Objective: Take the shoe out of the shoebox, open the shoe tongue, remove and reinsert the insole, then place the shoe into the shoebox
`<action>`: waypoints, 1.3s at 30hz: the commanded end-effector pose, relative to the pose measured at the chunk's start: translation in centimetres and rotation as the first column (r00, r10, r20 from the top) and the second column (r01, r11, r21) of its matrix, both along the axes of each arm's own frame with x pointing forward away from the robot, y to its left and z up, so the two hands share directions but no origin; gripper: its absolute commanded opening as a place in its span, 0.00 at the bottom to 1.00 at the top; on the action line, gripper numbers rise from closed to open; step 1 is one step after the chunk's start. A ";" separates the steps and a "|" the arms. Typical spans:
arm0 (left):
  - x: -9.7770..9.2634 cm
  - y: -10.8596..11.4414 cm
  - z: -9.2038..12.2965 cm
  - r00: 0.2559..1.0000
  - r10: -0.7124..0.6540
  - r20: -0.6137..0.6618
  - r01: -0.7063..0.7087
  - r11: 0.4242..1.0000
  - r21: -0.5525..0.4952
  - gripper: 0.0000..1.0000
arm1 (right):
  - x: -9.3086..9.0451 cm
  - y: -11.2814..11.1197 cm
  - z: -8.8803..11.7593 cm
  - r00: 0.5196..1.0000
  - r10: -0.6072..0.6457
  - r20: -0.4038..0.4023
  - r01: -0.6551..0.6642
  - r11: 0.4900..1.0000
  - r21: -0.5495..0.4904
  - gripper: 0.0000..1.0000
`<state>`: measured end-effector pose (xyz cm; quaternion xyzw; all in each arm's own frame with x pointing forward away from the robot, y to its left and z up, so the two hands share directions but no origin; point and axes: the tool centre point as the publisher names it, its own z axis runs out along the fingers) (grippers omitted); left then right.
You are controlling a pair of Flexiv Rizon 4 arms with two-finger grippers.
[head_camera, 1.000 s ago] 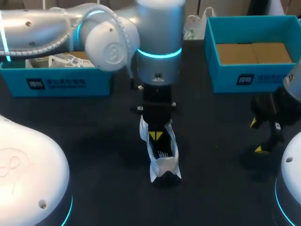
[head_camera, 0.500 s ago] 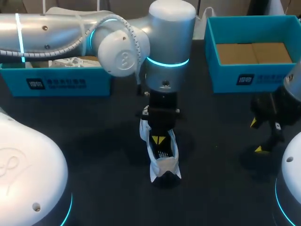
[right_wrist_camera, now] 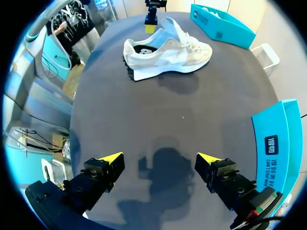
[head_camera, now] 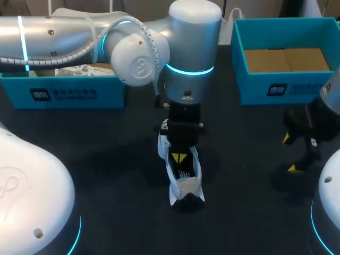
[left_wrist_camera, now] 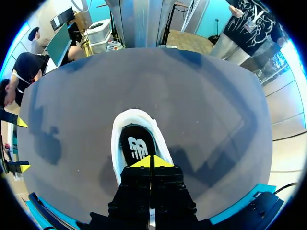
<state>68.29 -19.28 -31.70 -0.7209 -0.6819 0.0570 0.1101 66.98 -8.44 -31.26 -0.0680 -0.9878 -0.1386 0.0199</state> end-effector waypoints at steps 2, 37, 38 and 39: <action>0.5 0.0 -0.3 1.000 -0.028 0.006 0.028 1.000 -0.005 0.00 | -0.1 0.1 0.0 1.000 -0.002 0.002 0.002 1.000 -0.004 1.00; -2.6 -1.8 -9.0 0.998 0.013 0.054 -0.008 0.995 -0.095 0.00 | -0.1 0.1 0.0 1.000 -0.002 0.002 0.002 1.000 -0.004 1.00; -2.6 -1.8 -8.5 0.998 0.014 0.066 -0.008 0.995 -0.100 0.00 | -0.1 0.1 0.0 1.000 -0.002 0.002 0.002 1.000 -0.004 1.00; -2.5 -1.8 -7.9 0.997 0.018 0.071 -0.011 0.995 -0.097 0.00 | -0.1 0.1 0.0 1.000 -0.002 0.002 0.002 1.000 -0.004 1.00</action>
